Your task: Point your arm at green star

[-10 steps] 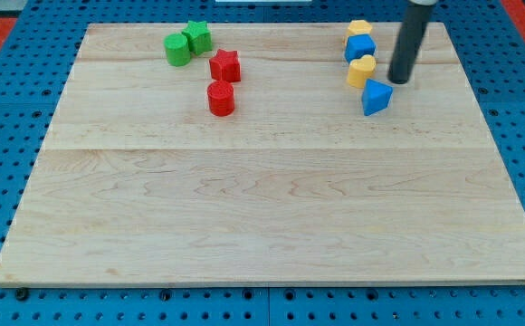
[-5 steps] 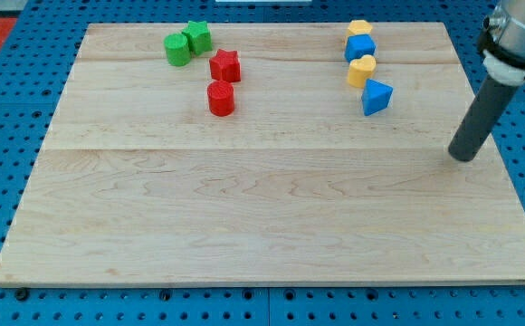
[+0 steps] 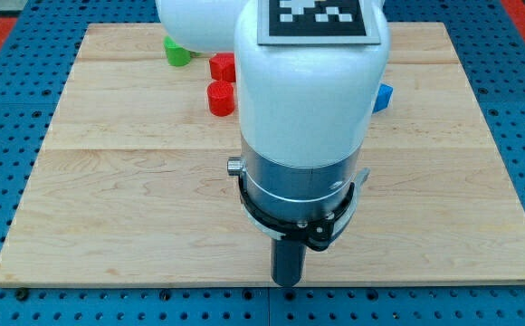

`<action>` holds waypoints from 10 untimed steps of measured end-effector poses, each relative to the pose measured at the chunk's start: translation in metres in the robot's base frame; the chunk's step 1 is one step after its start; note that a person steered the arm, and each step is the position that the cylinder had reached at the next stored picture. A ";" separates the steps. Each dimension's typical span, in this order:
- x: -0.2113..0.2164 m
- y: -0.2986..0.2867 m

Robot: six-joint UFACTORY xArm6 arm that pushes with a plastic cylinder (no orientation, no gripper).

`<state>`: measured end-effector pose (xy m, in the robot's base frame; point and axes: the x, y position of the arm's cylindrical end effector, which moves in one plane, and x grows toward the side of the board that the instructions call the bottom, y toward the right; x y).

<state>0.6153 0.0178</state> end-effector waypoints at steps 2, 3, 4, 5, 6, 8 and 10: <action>-0.074 -0.032; -0.160 0.040; -0.237 0.042; -0.286 0.040; -0.337 0.038; -0.387 -0.026; -0.396 -0.073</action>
